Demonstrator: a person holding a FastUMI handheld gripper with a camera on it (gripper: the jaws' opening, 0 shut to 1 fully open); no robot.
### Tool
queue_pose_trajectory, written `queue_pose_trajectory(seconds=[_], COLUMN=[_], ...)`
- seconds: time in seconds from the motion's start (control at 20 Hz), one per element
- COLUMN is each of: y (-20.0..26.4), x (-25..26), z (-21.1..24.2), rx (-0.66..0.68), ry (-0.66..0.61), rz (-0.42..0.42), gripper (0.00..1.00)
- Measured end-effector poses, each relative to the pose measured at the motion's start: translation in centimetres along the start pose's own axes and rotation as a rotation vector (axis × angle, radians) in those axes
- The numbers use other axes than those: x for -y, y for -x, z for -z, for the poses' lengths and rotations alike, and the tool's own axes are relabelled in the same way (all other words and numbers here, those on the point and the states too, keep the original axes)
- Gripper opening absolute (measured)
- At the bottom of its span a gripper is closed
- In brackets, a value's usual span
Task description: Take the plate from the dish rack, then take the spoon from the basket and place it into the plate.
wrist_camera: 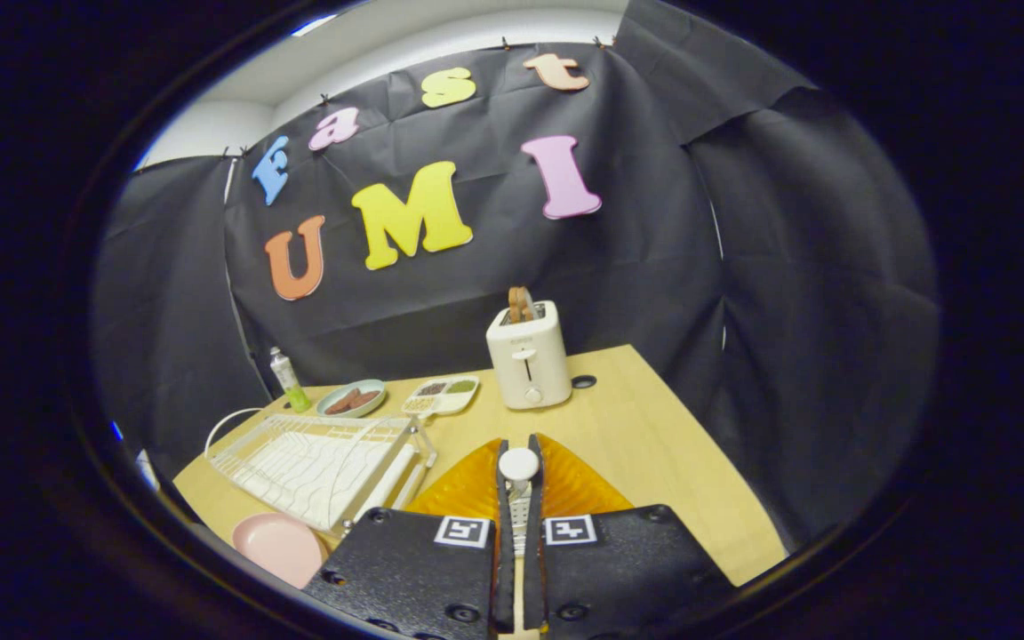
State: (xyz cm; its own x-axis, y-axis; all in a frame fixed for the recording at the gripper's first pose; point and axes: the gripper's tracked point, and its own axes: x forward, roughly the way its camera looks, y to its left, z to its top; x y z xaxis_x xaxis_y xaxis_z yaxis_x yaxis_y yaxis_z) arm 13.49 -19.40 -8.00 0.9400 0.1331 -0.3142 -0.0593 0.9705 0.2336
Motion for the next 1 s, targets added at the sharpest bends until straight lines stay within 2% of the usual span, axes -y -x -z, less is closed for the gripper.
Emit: queue_pose_trajectory(seconds=[0.15,0.4,0.7,1.0], y=[3.3,7.1,8.0,6.7], x=[-3.0,-11.9,-21.1,-26.9], z=[-1.9,-1.8,3.7,10.1], rx=[0.007,-0.041,-0.192,-0.359], ry=[0.068,0.181,0.273,0.335], rz=[-0.029,-0.157,-0.309,-0.417], gripper=[0.09,0.09,0.09,0.09])
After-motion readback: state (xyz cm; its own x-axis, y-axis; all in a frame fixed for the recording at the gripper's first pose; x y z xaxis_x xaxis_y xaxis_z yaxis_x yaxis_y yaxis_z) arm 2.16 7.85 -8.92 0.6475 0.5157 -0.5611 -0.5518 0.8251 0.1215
